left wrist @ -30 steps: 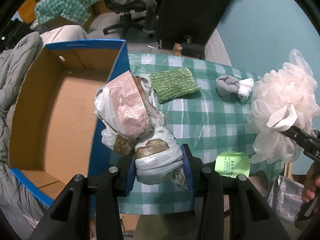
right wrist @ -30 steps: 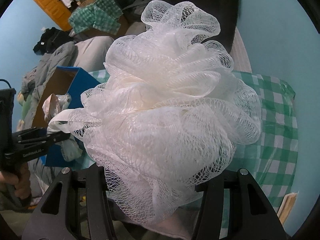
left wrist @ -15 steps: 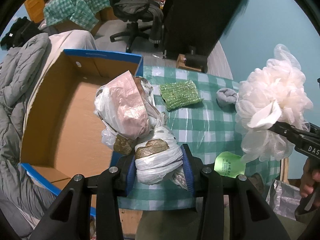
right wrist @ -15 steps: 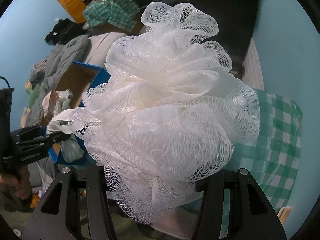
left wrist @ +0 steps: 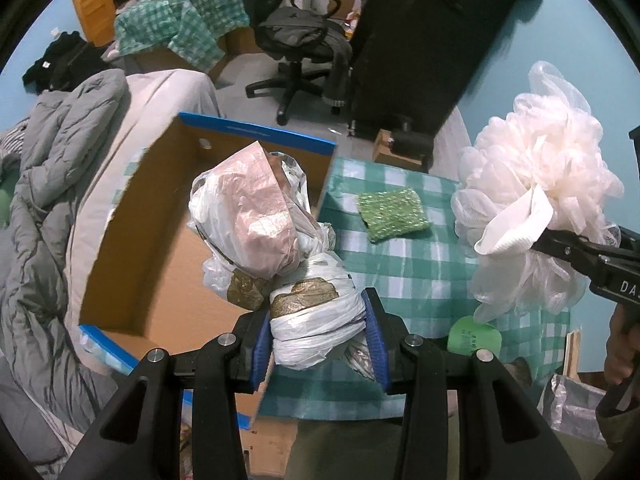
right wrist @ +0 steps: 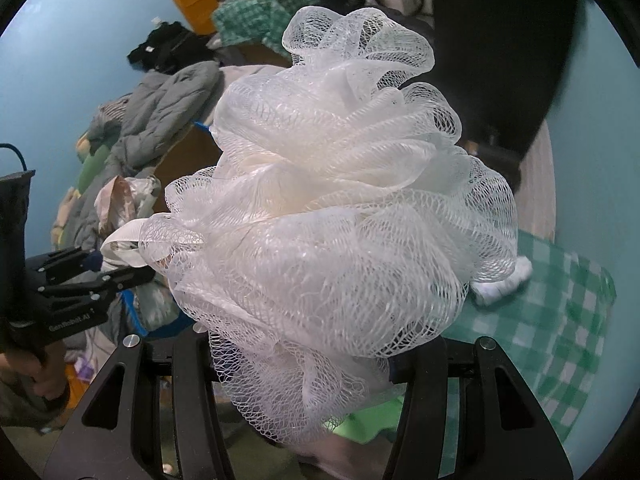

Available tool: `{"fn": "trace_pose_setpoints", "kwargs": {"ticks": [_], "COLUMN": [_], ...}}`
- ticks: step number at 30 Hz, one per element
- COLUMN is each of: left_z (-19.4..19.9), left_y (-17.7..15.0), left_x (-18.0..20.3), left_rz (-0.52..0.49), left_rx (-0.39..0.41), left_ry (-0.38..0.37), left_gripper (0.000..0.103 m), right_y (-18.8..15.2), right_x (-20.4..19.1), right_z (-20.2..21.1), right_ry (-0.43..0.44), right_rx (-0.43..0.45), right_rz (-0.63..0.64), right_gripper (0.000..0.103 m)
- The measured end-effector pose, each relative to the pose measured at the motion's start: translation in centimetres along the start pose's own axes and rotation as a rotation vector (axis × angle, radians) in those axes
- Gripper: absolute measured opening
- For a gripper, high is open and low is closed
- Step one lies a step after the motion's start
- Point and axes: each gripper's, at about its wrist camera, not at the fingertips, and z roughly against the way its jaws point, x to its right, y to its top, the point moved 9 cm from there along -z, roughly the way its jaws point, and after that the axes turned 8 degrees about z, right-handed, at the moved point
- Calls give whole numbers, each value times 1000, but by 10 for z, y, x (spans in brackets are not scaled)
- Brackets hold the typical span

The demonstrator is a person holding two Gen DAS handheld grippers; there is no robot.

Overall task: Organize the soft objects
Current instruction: 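Lift the bath puff and plastic bundle and carry both toward the cardboard box, then open both tools to drop the bath puff and bundle into the box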

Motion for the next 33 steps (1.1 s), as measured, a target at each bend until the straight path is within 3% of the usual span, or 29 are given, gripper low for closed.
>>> {"fn": "trace_pose_setpoints", "kwargs": {"ticks": [20, 33], "left_z": [-11, -37], "left_y": [14, 16], "left_x": [-95, -138], "left_rz": [129, 161], "left_rx": [20, -19], "left_ry": [87, 147], "left_gripper": [42, 42], "right_y": [65, 79], "right_x": [-84, -117], "right_z": [-69, -116], "right_ry": [109, 125], "right_rx": [-46, -114], "right_rz": [195, 256], "right_gripper": [52, 52]}}
